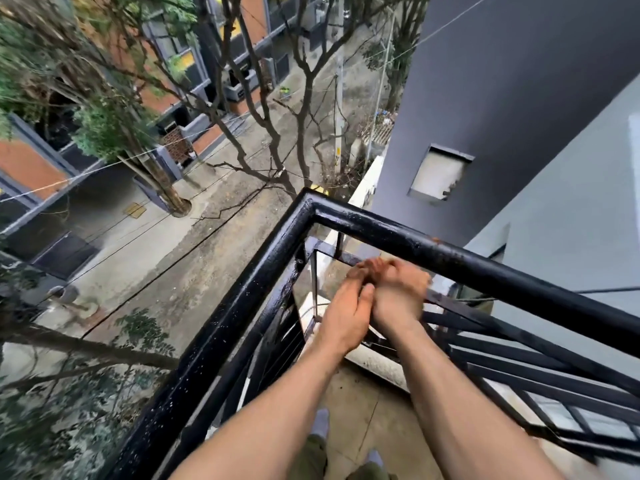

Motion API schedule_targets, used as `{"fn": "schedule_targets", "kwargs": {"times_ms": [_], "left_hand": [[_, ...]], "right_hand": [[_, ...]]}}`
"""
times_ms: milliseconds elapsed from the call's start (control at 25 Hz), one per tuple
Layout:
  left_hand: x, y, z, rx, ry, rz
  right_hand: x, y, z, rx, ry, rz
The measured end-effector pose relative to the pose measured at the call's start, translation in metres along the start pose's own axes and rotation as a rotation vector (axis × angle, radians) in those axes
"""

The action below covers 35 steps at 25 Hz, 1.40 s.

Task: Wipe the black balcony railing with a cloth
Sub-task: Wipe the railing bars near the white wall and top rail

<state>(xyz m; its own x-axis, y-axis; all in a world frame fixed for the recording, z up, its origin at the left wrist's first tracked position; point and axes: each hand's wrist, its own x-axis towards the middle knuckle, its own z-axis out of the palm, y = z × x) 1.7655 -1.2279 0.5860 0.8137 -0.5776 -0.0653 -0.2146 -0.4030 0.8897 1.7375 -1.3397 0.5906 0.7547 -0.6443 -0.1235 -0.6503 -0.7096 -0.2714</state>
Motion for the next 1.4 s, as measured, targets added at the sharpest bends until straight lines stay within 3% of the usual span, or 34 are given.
{"fn": "schedule_targets", "kwargs": {"times_ms": [40,120,200,320,440,480,520,600,640,720,840,880,960,1040,1120,1240,1400], "left_hand": [[0.006,-0.002,0.0,-0.035,0.054,-0.033],[0.012,-0.011,-0.001,0.006,0.182,-0.073],[0.01,-0.017,-0.002,0.154,0.199,-0.017],[0.012,-0.01,0.002,0.308,0.058,0.088],[0.015,0.0,0.013,0.338,-0.083,0.105],[0.014,0.004,0.017,0.328,-0.109,0.087],[0.014,0.006,0.023,0.326,-0.117,0.071],[0.009,0.011,0.031,0.324,-0.08,0.056],[0.009,0.015,0.033,0.316,-0.047,0.061],[0.01,0.026,0.033,0.311,0.008,0.062],[0.003,0.048,0.023,0.188,0.191,0.082],[0.0,0.055,0.013,0.101,0.276,0.101],[0.0,0.069,-0.017,-0.075,0.453,0.161],[0.007,0.079,-0.053,-0.144,0.602,0.195],[0.015,0.092,-0.082,-0.112,0.67,0.203],[0.035,0.1,-0.101,0.018,0.545,0.158],[0.054,0.106,-0.088,0.045,0.265,0.195]], "right_hand": [[0.006,-0.018,0.0,0.098,0.039,-0.154],[0.006,-0.021,0.005,0.027,0.002,-0.402],[-0.01,0.038,0.016,-0.018,0.119,-0.407],[-0.053,0.147,0.02,-0.121,0.326,0.034],[-0.039,0.125,0.007,0.059,0.289,0.517],[-0.032,0.091,0.007,0.196,0.31,0.46],[-0.025,0.058,0.01,0.282,0.298,0.281],[-0.037,0.025,0.029,0.091,0.215,-0.187],[-0.037,0.035,0.026,0.021,0.193,-0.331],[-0.031,0.073,0.005,0.052,0.16,-0.294],[-0.049,0.087,-0.025,0.255,0.086,0.107],[-0.058,0.069,-0.035,0.358,0.144,0.136],[-0.076,0.02,-0.054,0.476,0.367,-0.01],[-0.062,-0.023,-0.078,0.417,0.517,-0.199],[-0.018,-0.063,-0.107,0.152,0.386,-0.359],[0.025,-0.113,-0.107,-0.236,0.035,-0.513],[0.0,-0.066,-0.099,-0.198,0.208,-0.396]]}}
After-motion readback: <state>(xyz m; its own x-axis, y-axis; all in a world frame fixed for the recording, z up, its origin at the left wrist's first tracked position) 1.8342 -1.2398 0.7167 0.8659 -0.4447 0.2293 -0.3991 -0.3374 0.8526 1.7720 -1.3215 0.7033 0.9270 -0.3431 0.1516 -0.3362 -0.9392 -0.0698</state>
